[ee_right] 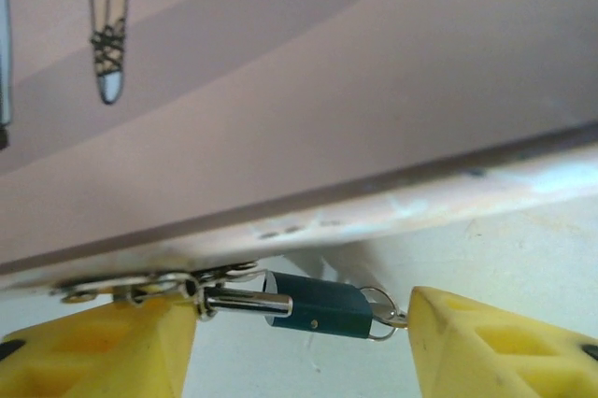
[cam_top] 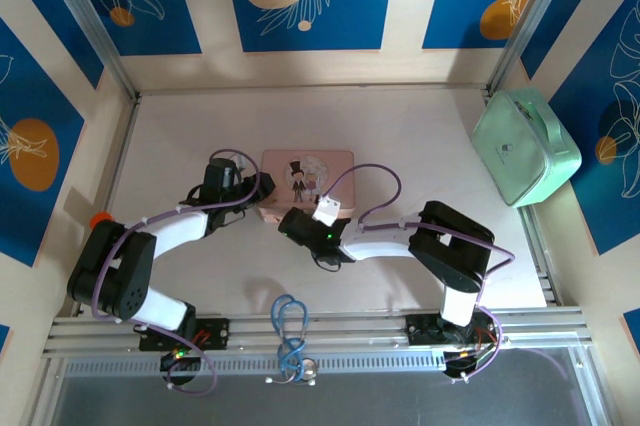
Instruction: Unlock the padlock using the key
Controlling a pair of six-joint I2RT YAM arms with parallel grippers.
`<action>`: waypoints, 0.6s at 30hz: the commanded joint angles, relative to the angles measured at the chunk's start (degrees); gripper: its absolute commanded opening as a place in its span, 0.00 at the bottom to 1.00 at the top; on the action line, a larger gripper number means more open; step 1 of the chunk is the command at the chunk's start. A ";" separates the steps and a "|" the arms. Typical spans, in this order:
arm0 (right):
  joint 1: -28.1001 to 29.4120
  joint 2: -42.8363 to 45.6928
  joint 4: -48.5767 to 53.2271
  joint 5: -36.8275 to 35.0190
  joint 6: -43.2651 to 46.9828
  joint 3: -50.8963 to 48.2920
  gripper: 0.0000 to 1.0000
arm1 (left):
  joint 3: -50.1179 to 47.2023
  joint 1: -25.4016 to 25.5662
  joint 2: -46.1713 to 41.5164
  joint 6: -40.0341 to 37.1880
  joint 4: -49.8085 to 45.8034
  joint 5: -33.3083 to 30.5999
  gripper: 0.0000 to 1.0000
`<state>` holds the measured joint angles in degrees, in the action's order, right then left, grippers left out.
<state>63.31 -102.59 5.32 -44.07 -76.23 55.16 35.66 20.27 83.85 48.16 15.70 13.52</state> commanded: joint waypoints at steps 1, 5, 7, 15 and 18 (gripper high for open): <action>0.04 -1.39 -2.72 -0.26 2.31 1.27 0.57 | -1.69 0.39 0.60 0.86 -1.68 2.57 0.52; -0.09 -2.07 -4.71 -0.49 6.47 2.37 0.50 | -2.49 0.46 1.14 1.67 -0.34 3.35 0.52; -0.05 -2.64 -5.30 -0.41 9.61 3.85 0.45 | -2.86 0.52 1.05 1.76 -0.08 3.44 0.52; 0.27 -4.95 -1.52 -1.10 15.86 11.03 0.27 | -3.88 0.91 -0.26 2.42 0.23 3.45 0.51; 0.38 -4.65 -1.41 -1.67 16.20 11.20 0.30 | -4.23 1.09 -0.79 2.45 0.12 3.32 0.51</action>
<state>63.42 -107.61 9.74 -44.56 -61.19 62.94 33.50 20.01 83.70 49.28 20.18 11.57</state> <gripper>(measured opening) 0.293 0.513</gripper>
